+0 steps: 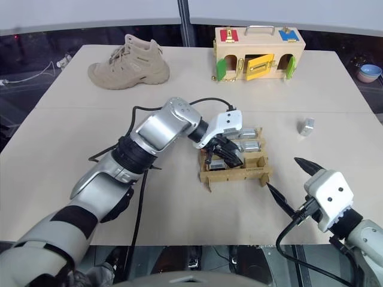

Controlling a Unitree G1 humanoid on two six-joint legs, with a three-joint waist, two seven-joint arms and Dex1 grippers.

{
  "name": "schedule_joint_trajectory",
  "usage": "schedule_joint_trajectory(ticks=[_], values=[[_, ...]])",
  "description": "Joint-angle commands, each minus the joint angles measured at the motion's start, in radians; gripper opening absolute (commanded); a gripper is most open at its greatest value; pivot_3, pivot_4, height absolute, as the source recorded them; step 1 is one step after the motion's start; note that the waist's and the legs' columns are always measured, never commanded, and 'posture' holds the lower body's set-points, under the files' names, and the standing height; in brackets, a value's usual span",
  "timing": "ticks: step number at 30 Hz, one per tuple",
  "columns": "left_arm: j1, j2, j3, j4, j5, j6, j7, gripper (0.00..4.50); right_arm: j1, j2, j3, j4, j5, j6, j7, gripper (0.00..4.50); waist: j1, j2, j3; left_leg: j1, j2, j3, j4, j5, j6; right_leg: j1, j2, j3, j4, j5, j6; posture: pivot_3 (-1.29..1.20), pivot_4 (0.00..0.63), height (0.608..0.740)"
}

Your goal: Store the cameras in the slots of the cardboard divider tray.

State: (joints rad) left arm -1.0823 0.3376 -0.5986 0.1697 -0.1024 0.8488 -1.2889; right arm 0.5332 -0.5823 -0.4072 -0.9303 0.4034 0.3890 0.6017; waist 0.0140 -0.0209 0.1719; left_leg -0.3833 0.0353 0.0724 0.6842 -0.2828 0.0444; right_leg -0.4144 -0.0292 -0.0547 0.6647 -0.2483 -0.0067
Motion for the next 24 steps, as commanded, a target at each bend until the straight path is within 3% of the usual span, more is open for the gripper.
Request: schedule_joint_trajectory(ticks=[1,5,11,15,18,24], values=[[0.003,0.034,0.003,-0.056,-0.005,0.014,-0.006,0.75,0.0,0.004,-0.005,-0.028,0.001,-0.018,-0.005,4.5,0.0,0.0,0.0,0.0,0.0,0.0,0.0,0.0,0.0,0.0,0.0,0.0,0.0,0.0,0.0,0.0,0.15,0.74],[0.019,0.063,-0.037,-0.081,0.009,0.0,-0.012,0.75,-0.015,0.001,0.003,-0.018,-0.002,-0.018,-0.005,4.5,-0.003,0.0,0.0,0.0,0.0,0.0,0.0,0.0,0.0,0.0,0.0,0.001,0.0,0.0,0.0,0.0,0.15,0.74],[-0.001,0.013,-0.03,-0.02,0.021,-0.063,0.036,0.75,-0.027,-0.001,0.008,-0.009,-0.008,-0.021,0.0,4.5,-0.002,0.0,0.0,0.001,0.0,0.0,0.0,0.0,0.0,0.0,0.0,0.001,0.0,0.0,0.0,0.0,0.15,0.74],[-0.02,-0.022,0.079,-0.041,-0.028,-0.023,0.098,2.54,-0.02,0.003,0.005,-0.011,-0.008,-0.022,0.0,4.5,0.0,0.0,0.0,0.0,0.0,0.0,0.0,0.0,0.0,0.0,0.0,0.001,0.0,0.0,0.0,0.0,0.15,0.74],[-0.008,0.019,0.187,-0.141,-0.094,0.061,0.111,4.0,-0.031,0.003,0.002,-0.01,-0.007,-0.007,-0.014,4.5,-0.003,0.0,0.0,0.0,0.0,0.0,0.0,0.0,0.0,-0.001,0.0,0.001,0.0,0.0,0.0,0.0,0.15,0.74],[0.233,0.056,0.533,-0.396,-0.238,0.013,0.251,4.0,-0.24,0.002,0.03,0.088,-0.018,0.189,-0.174,4.5,-0.008,0.001,0.0,0.002,0.001,0.001,0.0,0.0,0.0,0.0,-0.001,0.005,0.002,0.0,0.0,0.0,0.15,0.74]])
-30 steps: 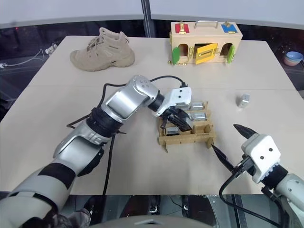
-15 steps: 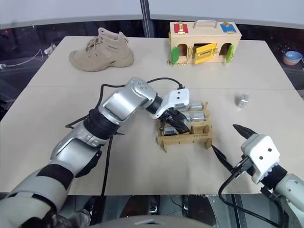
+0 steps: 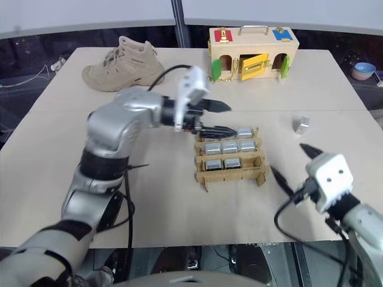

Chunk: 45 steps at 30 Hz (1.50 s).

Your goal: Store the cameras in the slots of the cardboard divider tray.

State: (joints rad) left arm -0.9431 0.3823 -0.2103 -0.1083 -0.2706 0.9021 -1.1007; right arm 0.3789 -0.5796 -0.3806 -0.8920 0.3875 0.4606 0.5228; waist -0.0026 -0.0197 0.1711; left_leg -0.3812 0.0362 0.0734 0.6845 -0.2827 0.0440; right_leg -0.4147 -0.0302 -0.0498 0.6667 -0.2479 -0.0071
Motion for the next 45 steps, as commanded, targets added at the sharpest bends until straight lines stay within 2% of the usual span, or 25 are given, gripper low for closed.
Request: schedule_joint_trajectory(ticks=[1,2,6,11,16,25,28,29,34,35,38,41,43,45], values=[[0.133,0.036,0.179,-0.135,-0.113,-0.031,0.038,4.0,-0.139,-0.009,0.019,0.079,-0.012,0.172,-0.126,4.5,0.014,-0.001,0.0,0.0,-0.001,-0.001,0.001,0.0,0.0,0.0,-0.001,-0.001,0.003,0.002,-0.003,0.0,0.15,0.74],[0.175,0.067,0.214,-0.149,-0.151,-0.033,0.01,4.26,-0.196,-0.018,0.041,0.11,-0.033,0.23,-0.161,4.5,0.015,0.0,0.0,0.001,-0.001,-0.001,0.001,0.0,0.0,0.0,-0.001,-0.002,0.003,0.002,-0.003,0.0,0.15,0.74],[0.408,0.151,0.407,-0.227,-0.245,-0.143,-0.019,4.26,-0.525,0.024,0.07,0.364,-0.069,0.455,-0.325,4.5,-0.005,-0.002,0.001,0.003,-0.001,0.003,0.002,0.0,0.0,-0.001,-0.002,0.001,0.006,0.002,-0.004,0.0,0.15,0.74],[0.608,0.25,0.485,-0.326,-0.32,-0.227,-0.085,4.26,-0.773,0.035,0.073,0.642,-0.099,0.512,-0.375,4.5,-0.001,-0.002,0.001,0.0,-0.002,0.002,0.001,0.0,-0.001,-0.004,-0.003,0.001,0.008,0.002,-0.004,0.0,0.15,0.74],[0.724,0.287,0.526,-0.397,-0.375,-0.258,-0.05,4.26,-0.903,0.027,0.098,0.861,-0.114,0.481,-0.344,4.5,0.016,-0.002,0.001,-0.001,-0.004,0.002,0.0,0.0,0.0,-0.004,-0.005,0.001,0.006,0.002,-0.004,0.0,0.15,0.74],[0.857,0.34,0.576,-0.471,-0.427,-0.308,0.001,4.26,-1.014,0.018,0.122,1.099,-0.147,0.408,-0.318,4.5,0.009,-0.001,0.001,-0.001,-0.004,0.002,-0.001,0.0,0.001,-0.005,-0.005,0.001,0.006,0.002,-0.004,0.0,0.15,0.74],[0.878,0.349,0.582,-0.486,-0.435,-0.327,0.016,4.5,-1.048,0.022,0.125,1.165,-0.151,0.385,-0.31,3.72,0.007,-0.001,0.001,-0.001,-0.004,0.002,-0.001,0.0,0.001,-0.005,-0.005,0.001,0.006,0.002,-0.004,0.0,0.15,0.74],[0.884,0.352,0.585,-0.49,-0.44,-0.331,0.021,4.5,-1.059,0.023,0.127,1.184,-0.154,0.382,-0.31,3.13,0.007,-0.001,0.001,-0.002,-0.004,0.002,-0.001,0.0,0.001,-0.005,-0.005,0.001,0.006,0.002,-0.004,0.0,0.15,0.74],[0.9,0.36,0.585,-0.499,-0.458,-0.341,0.05,4.5,-1.077,0.013,0.144,1.221,-0.167,0.38,-0.296,0.97,0.001,-0.001,0.001,-0.002,-0.004,0.002,-0.001,0.0,0.001,-0.005,-0.005,0.001,0.006,0.002,-0.004,0.0,0.15,0.74],[0.903,0.361,0.582,-0.497,-0.457,-0.349,0.053,4.5,-1.078,0.011,0.145,1.224,-0.168,0.382,-0.292,0.79,0.0,-0.001,0.001,-0.002,-0.004,0.002,-0.001,0.0,0.001,-0.005,-0.005,0.001,0.006,0.002,-0.004,0.0,0.15,0.74],[0.9,0.36,0.566,-0.491,-0.462,-0.354,0.065,4.5,-1.064,-0.019,0.16,1.21,-0.176,0.376,-0.253,0.78,-0.001,-0.001,0.001,-0.002,-0.004,0.002,-0.001,0.0,0.001,-0.005,-0.005,0.001,0.006,0.002,-0.004,0.0,0.15,0.74],[0.911,0.345,0.555,-0.494,-0.446,-0.384,0.081,4.5,-1.005,-0.074,0.174,1.081,-0.136,0.269,-0.091,0.78,0.003,-0.001,0.001,-0.002,-0.004,0.002,-0.002,-0.001,0.001,-0.005,-0.005,0.0,0.005,0.002,-0.004,0.0,0.15,0.74],[0.928,0.298,0.555,-0.484,-0.437,-0.469,0.066,4.5,-0.931,-0.113,0.161,0.928,-0.025,0.156,0.152,0.78,0.001,0.001,0.002,-0.002,-0.004,0.002,-0.003,-0.001,0.002,-0.005,-0.005,0.0,0.004,0.002,-0.004,0.0,0.15,0.74],[0.96,0.271,0.559,-0.466,-0.448,-0.545,0.002,4.5,-0.809,-0.226,0.192,0.721,0.066,0.056,0.454,0.78,-0.001,0.001,0.002,-0.002,-0.004,0.002,-0.005,-0.001,0.002,-0.005,-0.005,0.0,0.001,0.002,-0.004,0.0,0.15,0.74]])
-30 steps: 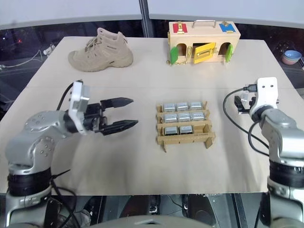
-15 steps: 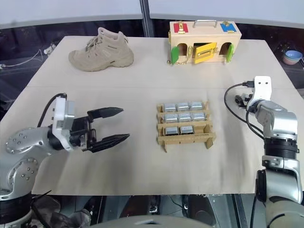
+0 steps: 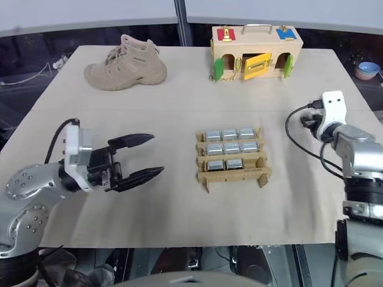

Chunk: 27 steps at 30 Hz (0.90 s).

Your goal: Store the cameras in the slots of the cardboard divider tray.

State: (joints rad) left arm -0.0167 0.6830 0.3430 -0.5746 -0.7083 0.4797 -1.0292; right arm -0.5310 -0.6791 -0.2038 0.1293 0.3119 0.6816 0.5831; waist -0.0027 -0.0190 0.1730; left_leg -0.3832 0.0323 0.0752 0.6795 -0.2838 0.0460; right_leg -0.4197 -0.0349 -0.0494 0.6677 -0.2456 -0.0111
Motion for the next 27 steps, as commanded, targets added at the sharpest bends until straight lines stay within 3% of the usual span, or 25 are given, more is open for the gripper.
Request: schedule_joint_trajectory(ticks=[1,7,27], values=[[0.041,-0.029,0.004,0.011,-0.015,-0.141,-0.097,4.5,0.141,-0.172,0.032,-0.367,0.178,-0.162,0.487,0.78,-0.001,0.001,0.0,0.0,0.0,0.0,-0.001,0.0,0.0,0.0,0.0,0.0,-0.001,0.0,0.0,0.0,0.15,0.74],[0.045,0.029,0.019,0.065,-0.122,-0.099,-0.196,4.5,0.193,-0.2,0.135,-0.446,0.177,-0.299,0.645,0.78,-0.008,-0.003,-0.001,0.003,0.002,0.0,-0.005,-0.002,0.003,0.003,0.001,-0.002,-0.005,0.0,0.0,0.0,0.15,0.74],[0.085,0.097,0.033,0.039,-0.176,-0.078,-0.18,4.5,0.191,-0.154,0.311,-0.211,-0.048,-0.677,0.733,0.78,0.002,-0.003,-0.001,0.002,0.002,0.0,-0.001,0.0,0.0,0.004,0.0,-0.003,-0.005,0.0,0.0,0.0,0.15,0.74]])
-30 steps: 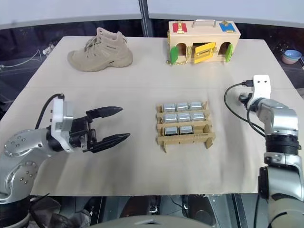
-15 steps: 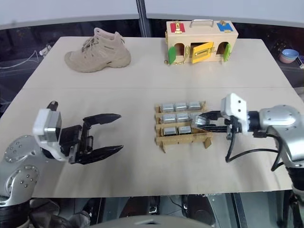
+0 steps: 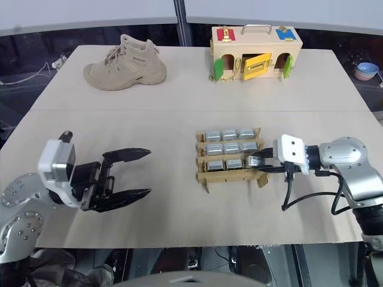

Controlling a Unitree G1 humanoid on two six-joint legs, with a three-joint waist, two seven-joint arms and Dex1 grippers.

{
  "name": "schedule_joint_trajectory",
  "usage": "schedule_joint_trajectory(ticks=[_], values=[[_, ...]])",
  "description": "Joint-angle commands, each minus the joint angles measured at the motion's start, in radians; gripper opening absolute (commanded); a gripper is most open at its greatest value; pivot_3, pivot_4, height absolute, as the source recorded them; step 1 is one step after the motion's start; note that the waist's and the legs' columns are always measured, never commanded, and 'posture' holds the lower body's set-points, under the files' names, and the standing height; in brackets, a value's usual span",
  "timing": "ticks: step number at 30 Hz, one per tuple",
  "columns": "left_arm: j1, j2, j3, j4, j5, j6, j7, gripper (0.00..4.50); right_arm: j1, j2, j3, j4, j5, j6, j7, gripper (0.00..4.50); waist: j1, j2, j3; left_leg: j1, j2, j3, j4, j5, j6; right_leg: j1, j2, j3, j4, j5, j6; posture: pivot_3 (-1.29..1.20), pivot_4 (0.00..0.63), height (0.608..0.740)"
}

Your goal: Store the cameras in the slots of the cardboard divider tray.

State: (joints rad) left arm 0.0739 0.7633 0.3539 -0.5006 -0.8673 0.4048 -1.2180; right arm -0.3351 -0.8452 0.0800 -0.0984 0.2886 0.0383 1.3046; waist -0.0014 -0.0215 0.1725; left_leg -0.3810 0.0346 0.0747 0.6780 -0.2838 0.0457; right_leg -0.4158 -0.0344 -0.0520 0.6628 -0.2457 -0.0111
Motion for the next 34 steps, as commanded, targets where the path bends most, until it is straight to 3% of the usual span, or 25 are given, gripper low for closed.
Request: schedule_joint_trajectory(ticks=[1,7,13,17,19,21,25,30,34], values=[[-0.007,0.017,0.021,-0.035,-0.017,-0.004,0.01,4.5,-0.01,0.02,0.039,0.028,-0.037,-0.044,0.01,0.78,0.0,0.0,0.0,0.0,0.0,0.0,0.0,0.0,0.0,0.0,0.0,0.0,0.0,0.0,0.0,0.0,0.15,0.74],[-0.019,0.023,0.017,-0.031,-0.018,-0.007,0.017,4.5,-0.062,0.037,0.077,0.088,-0.085,-0.047,0.011,0.78,0.0,0.0,0.0,0.001,0.0,0.0,0.0,0.0,0.0,0.001,0.0,0.0,0.0,0.0,0.0,0.0,0.15,0.74],[-0.012,0.008,0.01,-0.024,-0.002,-0.011,0.039,4.5,-0.065,-0.014,-0.019,-0.009,0.003,0.046,0.007,3.58,0.001,0.001,0.0,0.0,0.0,0.0,0.0,0.0,0.0,0.001,0.0,0.0,0.0,0.0,0.0,0.0,0.15,0.74],[0.036,-0.017,0.017,-0.016,0.041,-0.027,0.096,4.5,0.029,-0.078,-0.183,-0.195,0.163,0.268,-0.069,3.58,0.013,0.002,0.001,-0.001,0.0,-0.001,0.0,0.0,0.0,0.0,-0.001,-0.001,0.0,0.0,0.0,0.0,0.15,0.74],[0.085,-0.034,0.049,-0.007,-0.007,-0.004,0.103,4.5,0.131,-0.087,-0.293,-0.285,0.22,0.357,-0.13,4.03,0.015,0.001,0.0,-0.001,0.0,-0.001,0.0,0.0,0.0,0.001,-0.001,-0.002,-0.001,0.0,0.0,0.0,0.15,0.74],[0.137,-0.066,0.084,0.0,-0.008,-0.015,0.133,4.5,0.265,-0.052,-0.414,-0.359,0.234,0.396,-0.213,4.44,0.017,0.0,0.0,-0.001,0.0,-0.002,-0.001,0.0,0.0,0.001,-0.002,-0.003,-0.001,0.0,0.0,0.0,0.15,0.74],[0.215,-0.095,0.104,-0.027,0.061,-0.039,0.2,4.5,0.464,0.038,-0.578,-0.452,0.251,0.439,-0.339,4.44,0.018,0.0,0.0,-0.001,0.0,-0.001,-0.001,-0.001,0.0,0.001,-0.003,-0.003,-0.002,0.0,0.0,0.0,0.15,0.74],[0.246,-0.116,0.123,-0.005,0.11,-0.063,0.268,4.5,0.652,0.116,-0.673,-0.511,0.239,0.418,-0.387,4.44,0.017,0.0,0.0,0.001,0.0,-0.001,-0.001,-0.002,0.003,0.002,-0.003,-0.003,-0.001,-0.002,0.002,0.0,0.15,0.74],[0.221,-0.131,0.117,0.005,0.14,-0.065,0.333,4.5,0.704,0.135,-0.67,-0.498,0.223,0.379,-0.391,4.44,0.015,0.001,-0.001,0.002,0.0,0.0,-0.001,-0.003,0.004,0.002,-0.002,-0.003,0.0,-0.002,0.004,0.0,0.15,0.74]])
